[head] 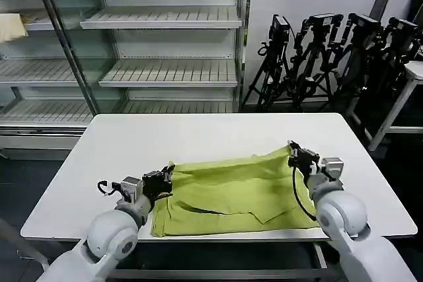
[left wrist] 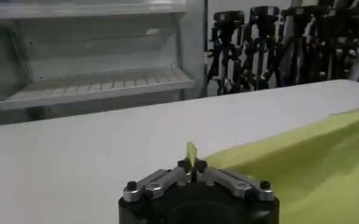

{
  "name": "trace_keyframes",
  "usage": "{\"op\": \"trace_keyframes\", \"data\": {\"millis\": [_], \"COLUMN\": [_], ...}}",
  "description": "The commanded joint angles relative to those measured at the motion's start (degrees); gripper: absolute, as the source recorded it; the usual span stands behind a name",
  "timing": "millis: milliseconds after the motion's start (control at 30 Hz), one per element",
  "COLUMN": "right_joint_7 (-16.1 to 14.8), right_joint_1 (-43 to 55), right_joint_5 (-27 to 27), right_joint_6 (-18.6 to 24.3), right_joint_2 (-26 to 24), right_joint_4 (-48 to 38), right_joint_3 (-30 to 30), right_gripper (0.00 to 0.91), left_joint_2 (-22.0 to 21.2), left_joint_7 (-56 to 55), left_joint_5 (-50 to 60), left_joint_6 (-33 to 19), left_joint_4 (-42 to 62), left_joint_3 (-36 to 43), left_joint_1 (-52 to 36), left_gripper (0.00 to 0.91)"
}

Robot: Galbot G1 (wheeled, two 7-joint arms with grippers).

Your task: Fold and organize the clothes.

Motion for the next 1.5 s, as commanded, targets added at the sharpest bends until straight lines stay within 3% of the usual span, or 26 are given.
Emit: {"op": "trace_keyframes", "data": {"millis": [33, 300, 333, 367, 400, 433, 467, 500, 533, 700, 933, 1133, 1333, 1500], "right_joint_7": [-1.5, -1.4, -1.4, -1.4, -1.4, -1.3, -1.0, -1.0, -1.1, -1.1, -1.4, -1.5, -1.7, -1.8], "right_joint_1": [-10.9, -12.8, -12.8, -12.8, -12.8, -12.7, -12.7, -12.6, -12.6, -13.1, -19.5, -25.8, -28.9, -30.3], "right_joint_5": [-0.2, -0.6, -0.7, -1.0, -1.1, -1.1, -1.4, -1.7, -2.2, -4.1, -6.2, -7.3, -8.3, -8.2], "right_joint_6": [-0.7, -2.8, -2.8, -3.0, -3.3, -3.4, -3.5, -3.5, -3.5, -3.1, -0.7, 0.4, 1.3, 1.7], "right_joint_2": [-1.0, 0.8, 0.9, 1.1, 1.2, 1.4, 1.6, 1.7, 1.7, 2.8, 3.0, 5.4, 7.0, 7.8], "right_joint_4": [5.9, 4.5, 4.4, 4.4, 4.4, 4.4, 4.5, 4.6, 4.7, 6.7, 14.7, 19.2, 20.4, 21.3], "right_joint_3": [6.2, 6.4, 6.3, 6.0, 5.9, 5.8, 5.5, 5.3, 5.1, 5.3, 10.2, 13.8, 15.1, 15.9], "right_gripper": [0.0, 0.0, 0.0, 0.0, 0.0, 0.0, 0.272, 0.877, 0.907, 0.907, 0.907, 0.907, 0.907, 0.907], "left_joint_2": [2.0, 2.7, 2.7, 2.6, 2.5, 2.4, 2.3, 2.1, 2.0, 1.9, 0.3, -6.5, -13.9, -17.2], "left_joint_7": [2.5, 6.8, 7.0, 7.3, 7.4, 7.6, 7.7, 7.7, 7.7, 7.6, 4.8, -5.6, -8.7, -9.1], "left_joint_5": [3.0, 11.3, 11.6, 12.7, 13.2, 13.3, 13.6, 13.9, 14.0, 15.1, 15.3, 5.3, 4.7, 7.0], "left_joint_6": [0.0, 0.0, 0.0, 0.0, 0.0, 0.0, 0.0, 0.0, 0.0, 0.0, 0.0, 0.0, -0.1, -0.1], "left_joint_4": [-3.5, -1.6, -1.5, -1.4, -1.4, -1.4, -1.4, -1.5, -1.6, -3.1, -8.2, -9.8, -6.4, -3.9], "left_joint_3": [-0.9, -0.4, -0.3, -0.3, -0.3, -0.3, -0.3, -0.3, -0.3, -1.0, -7.2, -10.3, -7.1, -5.5], "left_joint_1": [5.0, 6.9, 7.1, 7.3, 7.3, 7.4, 7.4, 7.3, 7.3, 8.1, 13.8, 18.9, 19.4, 18.1], "left_gripper": [0.03, 0.03, 0.081, 0.242, 0.645, 0.846, 0.907, 0.907, 0.907, 0.907, 0.907, 0.907, 0.907, 0.907]}}
